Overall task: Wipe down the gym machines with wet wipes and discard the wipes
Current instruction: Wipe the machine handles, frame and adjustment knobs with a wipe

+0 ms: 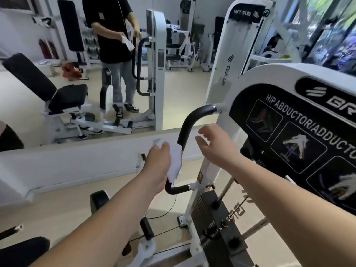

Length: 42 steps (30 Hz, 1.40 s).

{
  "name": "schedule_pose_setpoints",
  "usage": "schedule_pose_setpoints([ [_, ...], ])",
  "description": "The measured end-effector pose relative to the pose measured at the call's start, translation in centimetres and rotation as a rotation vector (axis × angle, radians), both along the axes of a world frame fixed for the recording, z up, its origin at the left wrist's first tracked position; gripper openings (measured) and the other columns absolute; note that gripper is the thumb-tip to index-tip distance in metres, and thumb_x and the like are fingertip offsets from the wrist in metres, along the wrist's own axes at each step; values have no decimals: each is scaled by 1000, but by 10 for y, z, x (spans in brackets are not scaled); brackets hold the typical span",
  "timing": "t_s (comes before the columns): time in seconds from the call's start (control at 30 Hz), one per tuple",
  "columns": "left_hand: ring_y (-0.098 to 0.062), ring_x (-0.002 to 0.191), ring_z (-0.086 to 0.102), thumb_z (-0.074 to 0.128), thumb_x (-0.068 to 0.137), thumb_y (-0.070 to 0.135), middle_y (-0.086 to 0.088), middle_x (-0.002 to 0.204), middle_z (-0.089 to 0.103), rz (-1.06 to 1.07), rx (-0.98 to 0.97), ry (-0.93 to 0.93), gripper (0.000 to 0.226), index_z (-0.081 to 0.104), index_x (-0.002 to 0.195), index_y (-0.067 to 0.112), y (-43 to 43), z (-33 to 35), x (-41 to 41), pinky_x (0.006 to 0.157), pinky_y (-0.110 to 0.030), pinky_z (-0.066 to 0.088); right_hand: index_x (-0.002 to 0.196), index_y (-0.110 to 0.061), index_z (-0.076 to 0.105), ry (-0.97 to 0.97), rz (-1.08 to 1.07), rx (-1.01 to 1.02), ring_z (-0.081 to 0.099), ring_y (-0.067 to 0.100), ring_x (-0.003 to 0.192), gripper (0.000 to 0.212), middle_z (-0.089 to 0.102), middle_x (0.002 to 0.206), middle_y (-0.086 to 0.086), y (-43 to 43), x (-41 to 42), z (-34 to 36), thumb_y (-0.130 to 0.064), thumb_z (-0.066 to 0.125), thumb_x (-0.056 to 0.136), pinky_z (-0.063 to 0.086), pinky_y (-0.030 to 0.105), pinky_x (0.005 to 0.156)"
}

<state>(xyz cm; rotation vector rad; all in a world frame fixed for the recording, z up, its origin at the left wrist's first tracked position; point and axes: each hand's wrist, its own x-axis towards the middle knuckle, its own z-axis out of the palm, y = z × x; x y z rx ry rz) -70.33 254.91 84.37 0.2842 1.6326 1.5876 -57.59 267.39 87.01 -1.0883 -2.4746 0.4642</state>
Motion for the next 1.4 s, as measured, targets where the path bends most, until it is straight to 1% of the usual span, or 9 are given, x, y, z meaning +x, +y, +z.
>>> schedule_pose_setpoints([
  [0.1, -27, 126, 53, 38, 106, 44, -2, 143, 53, -21, 12, 1, 50, 41, 151, 21, 32, 13, -2, 100, -40, 46, 138, -19, 55, -95, 18, 246, 51, 22, 125, 42, 55, 134, 2, 38, 2, 19, -29, 65, 98, 48, 38, 100],
  [0.23, -13, 114, 40, 31, 110, 42, 8, 124, 43, -25, 73, 248, 51, 35, 155, 18, 71, 38, -4, 91, -29, 32, 133, -11, 54, -376, 71, 530, 46, 32, 125, 54, 55, 129, 10, 107, -9, 43, -31, 75, 87, 35, 40, 111],
  [0.4, -25, 86, 49, 33, 108, 34, -3, 86, 50, -56, 74, 939, 35, 48, 83, 14, 133, 54, -8, 69, -34, 33, 116, -22, 56, -814, 61, 623, 52, 25, 118, 55, 63, 119, 2, 170, -36, 40, -61, 73, 81, 25, 41, 114],
  [0.53, -35, 138, 33, 37, 104, 32, -19, 148, 40, -405, -171, 1338, 46, 45, 139, 4, 178, 15, 1, 116, -45, 26, 112, -28, 54, -1038, 33, 837, 56, 24, 118, 45, 70, 107, -5, 173, -41, 43, -68, 53, 91, 19, 50, 116],
  [0.63, -26, 153, 2, 42, 97, 29, -20, 161, 22, -498, -205, 1411, 53, 43, 142, 3, 179, 0, 2, 126, -46, 5, 93, -32, 56, -1057, -39, 814, 52, 21, 87, 19, 61, 75, -10, 175, -52, 43, -50, 52, 87, 24, 46, 99],
  [0.8, -20, 99, 46, 43, 84, 18, 1, 103, 56, -373, 132, 1362, 13, 54, 88, 12, 168, 3, -29, 77, -33, 42, 67, -29, 48, -1032, -26, 819, 44, 14, 66, 9, 54, 61, -15, 181, -60, 39, -28, 43, 74, 28, 43, 87],
  [0.93, -29, 101, 51, 57, 90, 27, -7, 117, 52, -454, -186, 1688, 38, 49, 125, 12, 203, 20, -28, 68, -35, 34, 76, -33, 53, -1072, -11, 806, 47, 14, 70, 11, 53, 66, -18, 183, -60, 36, -29, 43, 76, 28, 44, 88],
  [1.2, -29, 75, 55, 54, 90, 20, -1, 82, 56, -327, -405, 1654, 10, 46, 96, 21, 239, 19, -22, 60, -31, 35, 87, -24, 52, -762, -40, 799, 37, 15, 78, 6, 33, 65, -9, 194, -51, 25, -28, 54, 89, 3, 33, 70],
  [1.4, -22, 59, 54, 78, 67, 22, -2, 63, 58, -822, -276, 806, 22, 58, 67, 14, 242, 46, -55, 58, -27, 42, 75, -28, 52, -980, 16, 897, 50, 14, 73, 11, 48, 61, -14, 182, -55, 31, -28, 50, 85, 32, 44, 99],
])
